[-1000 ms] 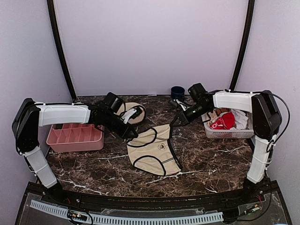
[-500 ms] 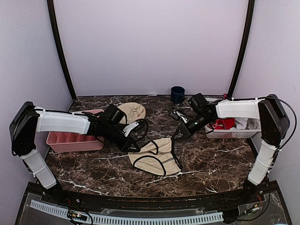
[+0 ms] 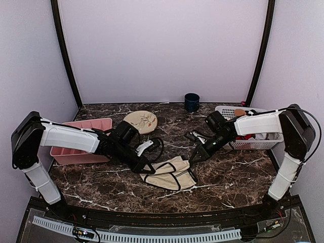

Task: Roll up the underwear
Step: Fold the underwear at the center of the board.

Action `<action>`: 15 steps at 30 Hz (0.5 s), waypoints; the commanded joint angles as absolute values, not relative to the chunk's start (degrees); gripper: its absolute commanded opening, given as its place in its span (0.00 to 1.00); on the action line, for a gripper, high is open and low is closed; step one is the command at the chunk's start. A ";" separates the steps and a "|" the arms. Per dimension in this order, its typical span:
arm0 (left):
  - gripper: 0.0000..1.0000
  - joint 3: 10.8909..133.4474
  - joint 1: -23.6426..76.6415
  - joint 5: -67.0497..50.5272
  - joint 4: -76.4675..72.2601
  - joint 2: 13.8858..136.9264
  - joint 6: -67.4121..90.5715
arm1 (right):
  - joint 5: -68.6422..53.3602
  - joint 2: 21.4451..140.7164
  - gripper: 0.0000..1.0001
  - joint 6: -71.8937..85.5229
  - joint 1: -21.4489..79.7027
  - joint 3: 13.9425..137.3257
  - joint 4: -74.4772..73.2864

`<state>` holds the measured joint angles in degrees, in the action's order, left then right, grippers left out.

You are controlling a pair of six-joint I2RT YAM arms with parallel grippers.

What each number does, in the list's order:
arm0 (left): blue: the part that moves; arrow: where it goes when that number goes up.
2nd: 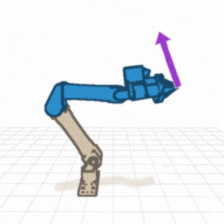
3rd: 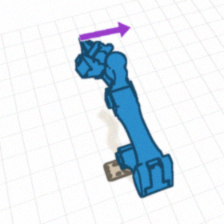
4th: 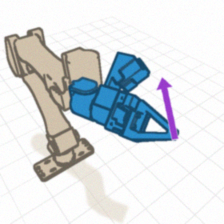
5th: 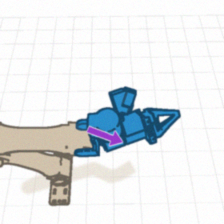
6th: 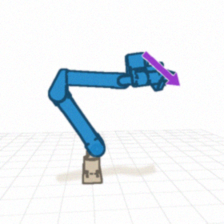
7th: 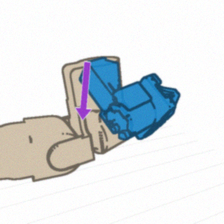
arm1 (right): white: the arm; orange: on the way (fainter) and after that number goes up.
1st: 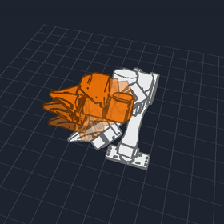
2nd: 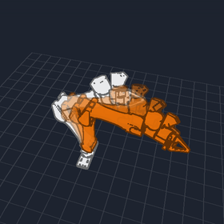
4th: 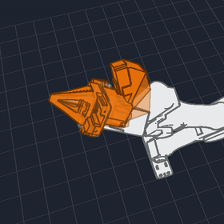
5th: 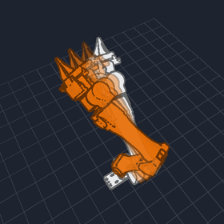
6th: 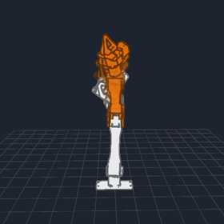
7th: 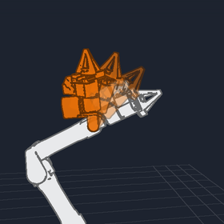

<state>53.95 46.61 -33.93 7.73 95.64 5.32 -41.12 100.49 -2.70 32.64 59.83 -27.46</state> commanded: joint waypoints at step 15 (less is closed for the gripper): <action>0.30 53.79 52.67 -34.84 8.70 94.76 4.46 | -42.10 97.41 0.43 -1.11 32.68 63.04 -33.64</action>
